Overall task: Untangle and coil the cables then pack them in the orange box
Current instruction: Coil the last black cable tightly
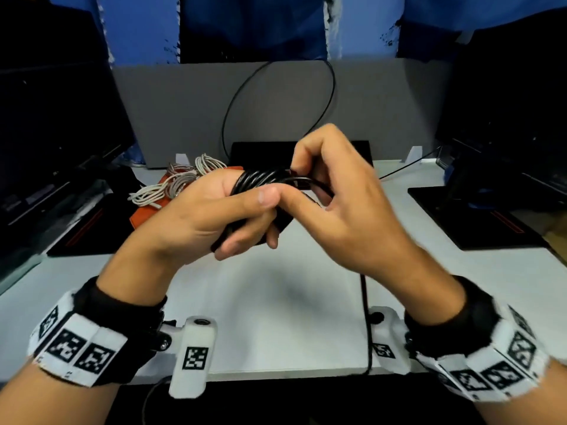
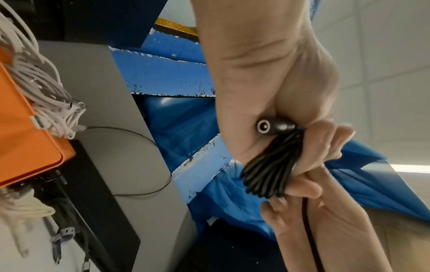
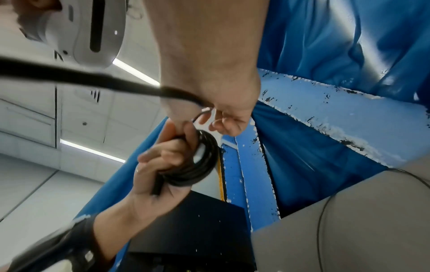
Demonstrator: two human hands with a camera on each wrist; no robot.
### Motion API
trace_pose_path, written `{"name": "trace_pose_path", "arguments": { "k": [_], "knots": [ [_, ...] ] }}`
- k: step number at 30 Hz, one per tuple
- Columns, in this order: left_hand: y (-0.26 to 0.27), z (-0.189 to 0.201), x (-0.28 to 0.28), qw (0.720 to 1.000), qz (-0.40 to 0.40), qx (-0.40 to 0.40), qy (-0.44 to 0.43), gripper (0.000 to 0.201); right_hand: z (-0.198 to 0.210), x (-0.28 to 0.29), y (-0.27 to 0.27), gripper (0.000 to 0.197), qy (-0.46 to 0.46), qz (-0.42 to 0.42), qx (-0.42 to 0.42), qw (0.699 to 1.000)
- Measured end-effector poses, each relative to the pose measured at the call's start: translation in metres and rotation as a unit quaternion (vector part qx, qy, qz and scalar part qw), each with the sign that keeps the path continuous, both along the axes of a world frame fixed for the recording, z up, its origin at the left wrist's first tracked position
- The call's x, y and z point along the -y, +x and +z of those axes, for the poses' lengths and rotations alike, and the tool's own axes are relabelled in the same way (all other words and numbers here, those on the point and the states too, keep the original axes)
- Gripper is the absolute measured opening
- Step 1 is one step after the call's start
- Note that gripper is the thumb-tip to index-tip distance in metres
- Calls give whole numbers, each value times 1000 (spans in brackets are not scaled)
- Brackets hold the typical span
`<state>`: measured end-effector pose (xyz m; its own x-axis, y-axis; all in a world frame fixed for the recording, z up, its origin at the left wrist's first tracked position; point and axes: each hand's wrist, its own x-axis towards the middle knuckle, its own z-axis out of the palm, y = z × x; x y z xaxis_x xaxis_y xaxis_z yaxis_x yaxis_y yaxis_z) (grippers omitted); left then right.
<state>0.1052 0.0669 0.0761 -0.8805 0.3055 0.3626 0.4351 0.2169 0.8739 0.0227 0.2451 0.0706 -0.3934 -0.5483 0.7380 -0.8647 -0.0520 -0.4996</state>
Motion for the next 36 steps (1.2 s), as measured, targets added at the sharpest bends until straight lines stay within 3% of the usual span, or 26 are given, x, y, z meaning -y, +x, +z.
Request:
{"name": "trace_pose_path", "arguments": {
  "k": [5,8,11,15,19,23,26,29,30,32,34,36],
  "knots": [
    [-3,-14,-15,978,-124,79,151,43,-16,6,5,41,-12,74,95,993],
    [-5,-19,-22,963,-154,121,182,37,-15,6,6,51,-10,107,160,981],
    [-3,-16,-24,966,-149,145,153,37,-13,7,2,56,0,104,158,982],
    [2,-15,-31,980,-103,111,127,49,-11,3,0,58,0,66,118,991],
    [6,-14,-39,980,-69,84,165,43,-5,4,5,62,-17,70,127,989],
    [2,-4,-45,924,-17,99,369,42,-12,13,-2,62,-20,89,222,971],
    [-4,1,-38,864,65,90,492,48,-17,14,-3,42,52,105,259,959],
    [-8,7,-28,782,120,49,610,37,-22,15,2,24,140,143,289,936],
    [-8,9,-24,768,146,27,623,36,-25,16,4,23,186,145,283,930],
    [-7,12,-18,778,196,-24,596,37,-30,18,9,18,269,150,256,916],
    [-8,11,-17,830,249,-80,492,34,-29,17,14,21,322,169,240,900],
    [-10,4,-18,897,303,-113,300,34,-23,14,16,31,346,180,243,888]
  ]
}}
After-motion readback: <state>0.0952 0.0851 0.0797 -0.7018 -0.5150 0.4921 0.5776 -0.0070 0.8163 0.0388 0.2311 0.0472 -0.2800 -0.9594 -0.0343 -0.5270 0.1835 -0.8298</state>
